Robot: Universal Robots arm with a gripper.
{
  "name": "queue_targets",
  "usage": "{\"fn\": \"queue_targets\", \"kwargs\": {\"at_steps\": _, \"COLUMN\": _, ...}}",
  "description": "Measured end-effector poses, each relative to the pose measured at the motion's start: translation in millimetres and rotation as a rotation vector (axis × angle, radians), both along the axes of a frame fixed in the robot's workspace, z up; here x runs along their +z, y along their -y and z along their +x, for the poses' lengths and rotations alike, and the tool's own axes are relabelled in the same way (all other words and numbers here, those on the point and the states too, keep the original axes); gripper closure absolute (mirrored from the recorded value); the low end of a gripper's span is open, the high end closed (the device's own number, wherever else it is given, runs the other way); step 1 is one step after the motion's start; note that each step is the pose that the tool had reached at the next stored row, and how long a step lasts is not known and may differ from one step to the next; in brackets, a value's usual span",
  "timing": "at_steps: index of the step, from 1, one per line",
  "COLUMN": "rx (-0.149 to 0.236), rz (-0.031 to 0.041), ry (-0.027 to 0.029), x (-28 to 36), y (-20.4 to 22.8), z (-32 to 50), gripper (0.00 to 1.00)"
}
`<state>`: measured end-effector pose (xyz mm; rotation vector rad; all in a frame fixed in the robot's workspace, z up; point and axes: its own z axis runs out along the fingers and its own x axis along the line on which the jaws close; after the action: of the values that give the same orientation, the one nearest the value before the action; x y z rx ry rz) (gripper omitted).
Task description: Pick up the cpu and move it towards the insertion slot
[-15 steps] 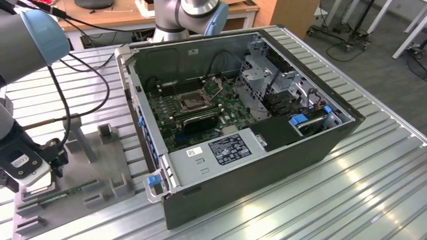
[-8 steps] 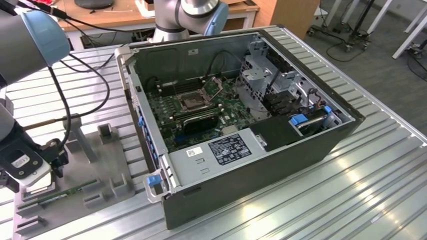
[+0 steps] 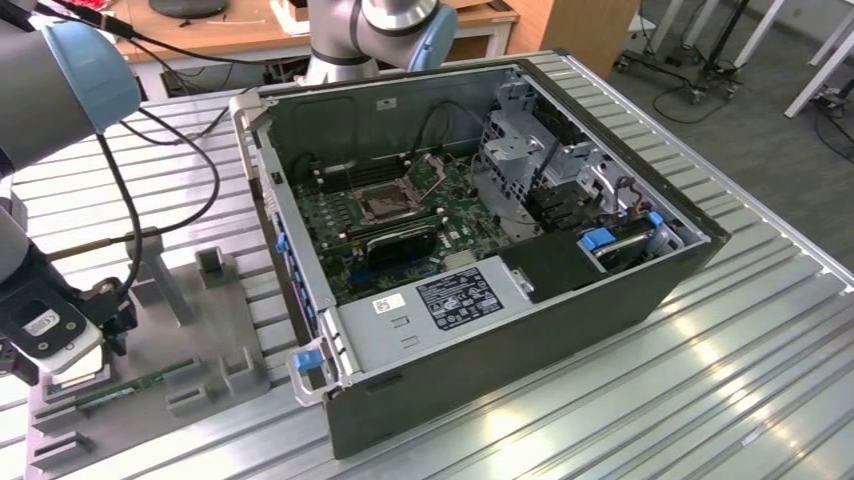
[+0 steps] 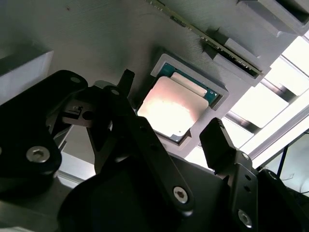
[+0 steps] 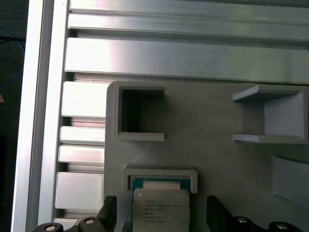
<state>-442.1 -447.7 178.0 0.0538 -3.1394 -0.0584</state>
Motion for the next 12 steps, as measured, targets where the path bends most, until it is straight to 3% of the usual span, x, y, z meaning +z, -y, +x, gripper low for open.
{"fn": "queue_targets", "kwargs": {"at_steps": 4, "rx": 0.0, "rz": 0.0, "ry": 0.0, "x": -0.1, "y": 0.0, "z": 0.0, "gripper": 0.19}}
{"fn": "queue_targets", "kwargs": {"at_steps": 5, "rx": 0.0, "rz": 0.0, "ry": 0.0, "x": -0.1, "y": 0.0, "z": 0.0, "gripper": 0.26}}
{"fn": "queue_targets", "kwargs": {"at_steps": 10, "rx": 0.0, "rz": 0.0, "ry": 0.0, "x": -0.2, "y": 0.0, "z": 0.0, "gripper": 0.28}}
{"fn": "queue_targets", "kwargs": {"at_steps": 11, "rx": 0.0, "rz": 0.0, "ry": 0.0, "x": -0.2, "y": 0.0, "z": 0.0, "gripper": 0.35}}
{"fn": "queue_targets", "kwargs": {"at_steps": 12, "rx": 0.0, "rz": 0.0, "ry": 0.0, "x": -0.2, "y": 0.0, "z": 0.0, "gripper": 0.35}}
